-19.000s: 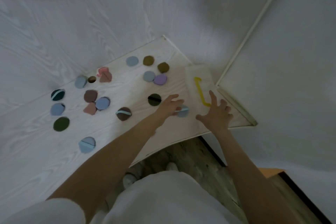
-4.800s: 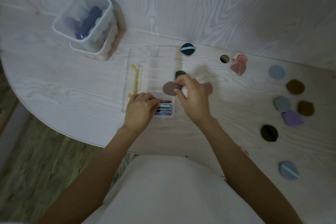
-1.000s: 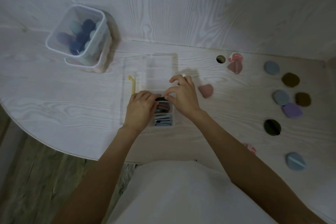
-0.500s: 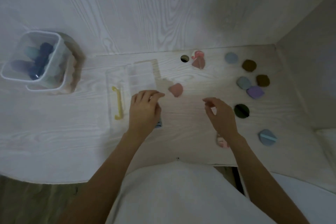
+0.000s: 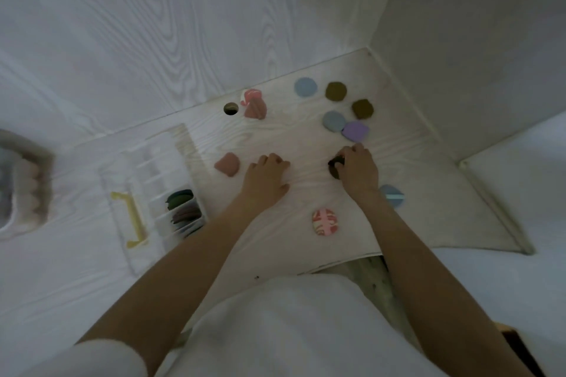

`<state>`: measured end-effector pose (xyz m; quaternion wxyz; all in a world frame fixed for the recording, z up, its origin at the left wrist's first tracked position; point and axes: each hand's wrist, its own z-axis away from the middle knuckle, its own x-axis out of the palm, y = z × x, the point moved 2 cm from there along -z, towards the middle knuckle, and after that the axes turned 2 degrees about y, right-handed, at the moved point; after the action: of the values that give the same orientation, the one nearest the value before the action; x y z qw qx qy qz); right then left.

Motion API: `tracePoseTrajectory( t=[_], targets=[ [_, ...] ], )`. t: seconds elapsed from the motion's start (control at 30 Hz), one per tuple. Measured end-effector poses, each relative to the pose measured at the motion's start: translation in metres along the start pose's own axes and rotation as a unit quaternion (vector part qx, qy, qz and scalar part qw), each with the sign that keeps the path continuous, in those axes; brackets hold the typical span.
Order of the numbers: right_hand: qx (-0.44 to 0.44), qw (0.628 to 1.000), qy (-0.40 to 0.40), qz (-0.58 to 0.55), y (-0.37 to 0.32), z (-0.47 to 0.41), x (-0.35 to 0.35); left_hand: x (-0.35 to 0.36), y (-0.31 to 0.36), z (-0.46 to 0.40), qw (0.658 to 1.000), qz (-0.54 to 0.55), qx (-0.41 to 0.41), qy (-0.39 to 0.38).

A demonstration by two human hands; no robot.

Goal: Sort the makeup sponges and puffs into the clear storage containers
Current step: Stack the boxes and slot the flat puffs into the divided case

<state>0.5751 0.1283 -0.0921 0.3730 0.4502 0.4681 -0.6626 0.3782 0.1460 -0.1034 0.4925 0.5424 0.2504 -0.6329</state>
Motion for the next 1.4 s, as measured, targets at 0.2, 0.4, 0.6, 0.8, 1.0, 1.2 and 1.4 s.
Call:
tracePoseTrajectory(
  t=[0.2,0.4,0.6,0.8,1.0,1.2,1.4],
  targets=[
    [-0.179,0.954,0.065,-0.230,-0.077,0.032,-0.016,-0.019,-0.028,0.060,0.982,0.076,-0.058,0.161],
    [-0.230,0.895,-0.087,-0.373,-0.182,0.056,0.016,-0.021,-0.107,0.162,0.924,0.059,-0.221,0.307],
    [-0.353,0.895,-0.035,-0.269,-0.245,0.060,0.031,-0.012,-0.137,0.172,0.938,0.035,-0.249,0.237],
    [-0.285,0.899,-0.057,-0.328,-0.241,0.053,0.038,-0.013,-0.131,0.163,0.945,0.030,-0.222,0.239],
    [-0.376,0.893,-0.018,-0.246,-0.237,0.065,0.039,-0.011,-0.137,0.169,0.939,0.036,-0.187,0.287],
    [-0.494,0.867,0.063,0.008,-0.259,0.068,0.061,-0.009,-0.133,0.173,0.931,0.053,-0.190,0.309],
    [-0.538,0.824,-0.009,0.178,-0.269,0.070,0.059,-0.008,-0.130,0.175,0.929,0.046,-0.204,0.306]
  ],
)
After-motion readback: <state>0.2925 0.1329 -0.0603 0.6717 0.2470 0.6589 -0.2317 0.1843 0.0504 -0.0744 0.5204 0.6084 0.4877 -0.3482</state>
